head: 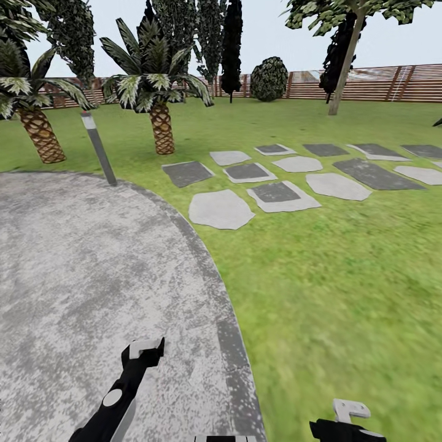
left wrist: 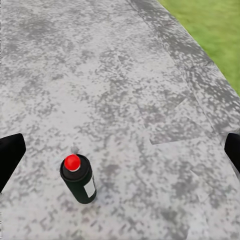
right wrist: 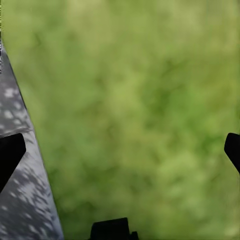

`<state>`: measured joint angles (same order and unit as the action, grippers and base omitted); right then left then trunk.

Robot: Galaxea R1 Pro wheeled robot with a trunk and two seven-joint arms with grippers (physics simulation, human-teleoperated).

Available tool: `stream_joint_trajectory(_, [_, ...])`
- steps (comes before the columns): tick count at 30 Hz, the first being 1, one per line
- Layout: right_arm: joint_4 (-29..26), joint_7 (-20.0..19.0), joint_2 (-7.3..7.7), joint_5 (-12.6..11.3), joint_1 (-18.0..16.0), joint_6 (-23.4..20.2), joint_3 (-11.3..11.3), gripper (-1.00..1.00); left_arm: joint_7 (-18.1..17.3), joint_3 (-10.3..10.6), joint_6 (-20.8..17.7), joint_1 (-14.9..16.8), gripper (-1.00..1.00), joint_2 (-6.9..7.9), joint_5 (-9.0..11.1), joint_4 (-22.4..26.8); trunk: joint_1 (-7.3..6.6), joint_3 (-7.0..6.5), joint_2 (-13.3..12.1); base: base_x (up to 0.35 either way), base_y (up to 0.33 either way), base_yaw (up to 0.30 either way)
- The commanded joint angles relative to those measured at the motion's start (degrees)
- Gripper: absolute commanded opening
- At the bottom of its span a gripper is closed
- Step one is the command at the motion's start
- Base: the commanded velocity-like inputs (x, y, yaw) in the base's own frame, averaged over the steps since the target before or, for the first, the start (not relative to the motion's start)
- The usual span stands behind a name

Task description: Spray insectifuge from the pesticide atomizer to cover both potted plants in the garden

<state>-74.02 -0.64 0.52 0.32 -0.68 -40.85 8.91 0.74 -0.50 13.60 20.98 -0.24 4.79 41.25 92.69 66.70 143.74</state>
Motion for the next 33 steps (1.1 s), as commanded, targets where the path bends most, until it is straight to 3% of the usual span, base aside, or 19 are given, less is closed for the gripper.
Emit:
stream_joint_trajectory(1, [-0.1, -0.1, 0.00, 0.0, 0.0, -0.3, 0.0, 1.00, 0.0, 0.0, 0.2, 0.0, 1.00, -0.02, 0.5, 0.0, -0.01, 0.04, 0.0, 0.000, 0.161, 0.000])
stream_joint_trajectory(10, [-0.1, 0.0, 0.00, 0.0, 0.0, -0.3, 0.0, 1.00, 0.0, 0.0, 0.1, 0.0, 1.00, -0.02, 0.5, 0.0, -0.01, 0.04, 0.0, 0.025, 0.241, 0.000])
stream_joint_trajectory(26, [-0.2, -0.1, 0.00, 0.0, 0.0, -0.3, 0.1, 1.00, 0.0, 0.0, 0.1, 0.0, 1.00, -0.02, 0.5, 0.0, -0.01, 0.04, 0.0, 0.006, 0.011, 0.000])
stream_joint_trajectory(33, [-0.2, -0.1, 0.00, 0.0, 0.0, -0.3, 0.1, 1.00, 0.0, 0.0, 0.1, 0.0, 1.00, -0.02, 0.5, 0.0, 0.17, 1.60, 0.1, 0.000, 0.000, 0.000])
